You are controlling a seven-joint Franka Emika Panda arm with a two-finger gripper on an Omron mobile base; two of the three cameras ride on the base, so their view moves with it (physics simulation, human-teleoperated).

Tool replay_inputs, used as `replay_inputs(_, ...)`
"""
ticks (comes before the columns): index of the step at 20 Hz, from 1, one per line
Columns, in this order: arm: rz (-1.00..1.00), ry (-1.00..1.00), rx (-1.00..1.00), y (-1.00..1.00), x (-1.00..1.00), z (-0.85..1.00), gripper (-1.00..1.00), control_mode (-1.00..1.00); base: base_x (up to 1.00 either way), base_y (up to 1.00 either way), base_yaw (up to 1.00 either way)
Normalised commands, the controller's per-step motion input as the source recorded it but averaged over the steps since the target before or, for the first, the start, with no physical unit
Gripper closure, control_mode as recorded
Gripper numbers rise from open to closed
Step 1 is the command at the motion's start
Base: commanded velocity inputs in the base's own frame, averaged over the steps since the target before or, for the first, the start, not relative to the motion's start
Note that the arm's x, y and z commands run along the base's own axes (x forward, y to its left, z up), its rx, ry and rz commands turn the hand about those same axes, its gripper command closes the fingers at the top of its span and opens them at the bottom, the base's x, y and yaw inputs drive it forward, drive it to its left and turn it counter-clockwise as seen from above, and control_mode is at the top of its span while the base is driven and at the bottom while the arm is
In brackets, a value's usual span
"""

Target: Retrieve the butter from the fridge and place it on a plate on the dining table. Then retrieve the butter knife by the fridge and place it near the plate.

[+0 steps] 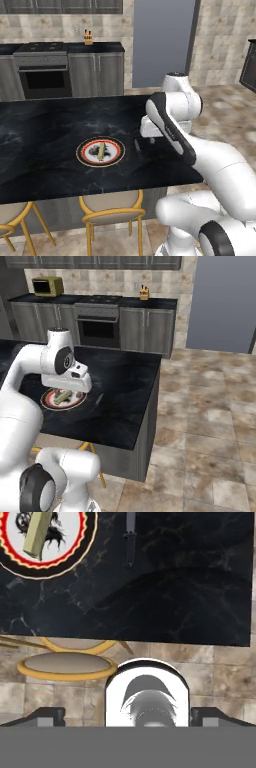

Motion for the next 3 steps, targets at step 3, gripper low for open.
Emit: replay_inputs(3, 0.0, 0.01, 0.0, -0.08, -0.51, 0.24, -1.0, -1.0, 0.0, 0.0, 0.0)
